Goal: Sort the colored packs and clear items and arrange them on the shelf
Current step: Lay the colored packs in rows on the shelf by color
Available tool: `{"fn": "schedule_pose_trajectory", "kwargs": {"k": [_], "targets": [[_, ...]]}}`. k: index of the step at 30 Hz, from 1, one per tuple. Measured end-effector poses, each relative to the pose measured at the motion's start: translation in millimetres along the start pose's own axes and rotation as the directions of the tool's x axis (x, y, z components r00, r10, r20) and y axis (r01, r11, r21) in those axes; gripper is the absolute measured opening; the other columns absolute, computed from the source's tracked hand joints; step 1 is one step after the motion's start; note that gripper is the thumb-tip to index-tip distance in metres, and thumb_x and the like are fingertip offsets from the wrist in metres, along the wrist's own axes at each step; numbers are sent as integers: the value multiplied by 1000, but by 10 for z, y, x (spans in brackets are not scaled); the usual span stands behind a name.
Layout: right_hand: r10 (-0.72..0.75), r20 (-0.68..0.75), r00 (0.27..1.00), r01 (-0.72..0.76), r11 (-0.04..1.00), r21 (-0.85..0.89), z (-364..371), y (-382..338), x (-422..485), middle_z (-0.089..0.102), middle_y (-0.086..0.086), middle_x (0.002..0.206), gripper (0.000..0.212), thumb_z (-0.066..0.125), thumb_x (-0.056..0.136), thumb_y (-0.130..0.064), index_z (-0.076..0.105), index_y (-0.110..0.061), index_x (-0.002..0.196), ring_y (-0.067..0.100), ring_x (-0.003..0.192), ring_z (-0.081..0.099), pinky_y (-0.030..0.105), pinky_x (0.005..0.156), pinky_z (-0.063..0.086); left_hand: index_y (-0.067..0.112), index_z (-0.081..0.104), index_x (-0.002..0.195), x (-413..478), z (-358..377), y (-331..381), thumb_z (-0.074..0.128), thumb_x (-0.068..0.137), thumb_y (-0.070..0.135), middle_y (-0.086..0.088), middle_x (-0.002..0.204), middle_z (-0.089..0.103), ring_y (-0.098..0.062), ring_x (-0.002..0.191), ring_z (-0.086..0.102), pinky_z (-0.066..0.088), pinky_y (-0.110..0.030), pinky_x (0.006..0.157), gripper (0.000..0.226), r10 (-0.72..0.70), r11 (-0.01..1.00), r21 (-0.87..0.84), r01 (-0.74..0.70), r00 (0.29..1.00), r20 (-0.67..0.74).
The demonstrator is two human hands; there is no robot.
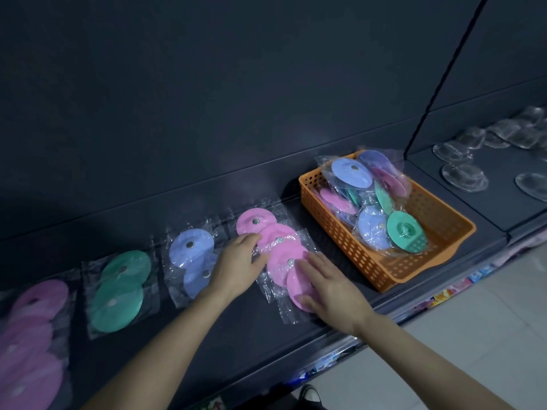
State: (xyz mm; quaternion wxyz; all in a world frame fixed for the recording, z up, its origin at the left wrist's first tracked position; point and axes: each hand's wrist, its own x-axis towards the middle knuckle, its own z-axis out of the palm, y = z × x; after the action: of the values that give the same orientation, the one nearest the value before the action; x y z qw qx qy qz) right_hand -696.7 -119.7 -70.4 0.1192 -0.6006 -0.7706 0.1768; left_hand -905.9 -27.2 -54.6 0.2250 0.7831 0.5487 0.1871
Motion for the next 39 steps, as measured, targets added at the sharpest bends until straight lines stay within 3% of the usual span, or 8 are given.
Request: {"fn": "schedule_pose_trajectory", "kwargs": {"k": [5, 9, 17, 24, 28, 30, 34, 39], "targets": [[-52, 48, 998, 57, 992, -114, 106, -30, 4, 5, 0, 160, 72, 46, 89, -56, 19, -28, 150, 18, 147, -3, 33, 119, -1, 23, 29, 147, -71, -5, -120, 45, 96, 40, 2, 158, 17, -11, 146, 6, 13, -30, 118, 56, 66, 992, 91, -85, 979, 192], [-65, -32, 997, 62, 994, -87, 93, -66, 18, 15, 0, 159, 72, 46, 87, -59, 25, -27, 148, 18, 147, 4, 33, 119, 0, 27, 24, 148, -204, -125, -311, 38, 99, 36, 7, 159, 11, -9, 146, 1, 10, -30, 118, 52, 68, 984, 156, -89, 988, 135], [-48, 60, 997, 61, 972, -229, 179, -139, 165, -5, 2, 160, 76, 32, 86, -66, 1, -37, 149, 19, 147, -10, 34, 116, -11, 25, 10, 151, -503, -231, -673, 32, 100, 35, -1, 160, -4, -22, 146, -12, -1, -34, 117, 57, -152, 947, 301, 109, 980, 125], [-63, 68, 996, 75, 981, -181, 109, -172, 195, -1, 1, 160, 76, 40, 87, -62, 8, -35, 150, 18, 147, -6, 33, 119, -4, 19, 11, 151, -521, -178, -603, 29, 101, 36, -7, 160, -3, -25, 146, -9, 0, -35, 117, 56, -207, 951, 250, 180, 974, 87], [-38, -30, 999, 38, 999, -23, -111, -254, 190, 12, 4, 159, 68, 52, 89, -44, 25, -26, 148, 23, 144, 21, 27, 116, 21, 15, 22, 149, -412, -239, -391, 36, 99, 39, -6, 160, 5, -19, 147, -5, 6, -32, 117, 57, -142, 975, 175, 136, 990, 24], [-7, -130, 991, 13, 999, 43, -301, -267, 186, 24, 8, 155, 56, 55, 89, -32, 38, -23, 142, 28, 133, 40, 30, 105, 39, 15, 28, 146, -308, -279, -224, 41, 98, 41, -6, 158, 14, -19, 146, 6, 13, -32, 116, 56, -87, 987, 133, 86, 996, 0], [-31, -366, 930, 41, 999, 19, -704, -173, 206, 55, 18, 129, 33, 66, 81, -9, 64, -8, 113, 34, 111, 60, 34, 88, 50, 14, 42, 140, -46, -315, 180, 48, 96, 35, 1, 149, 36, -15, 133, 38, 31, -27, 108, 49, 75, 995, 66, -75, 997, 5], [79, -450, 890, -65, 997, 47, -1037, 171, 216, 57, 18, 126, 26, 65, 82, -3, 66, -5, 108, 35, 104, 62, 35, 82, 50, 14, 46, 137, 290, -211, 670, 49, 96, 33, 0, 143, 44, -14, 131, 39, 22, -20, 108, 45, 241, 966, 95, -242, 970, 24]]}}
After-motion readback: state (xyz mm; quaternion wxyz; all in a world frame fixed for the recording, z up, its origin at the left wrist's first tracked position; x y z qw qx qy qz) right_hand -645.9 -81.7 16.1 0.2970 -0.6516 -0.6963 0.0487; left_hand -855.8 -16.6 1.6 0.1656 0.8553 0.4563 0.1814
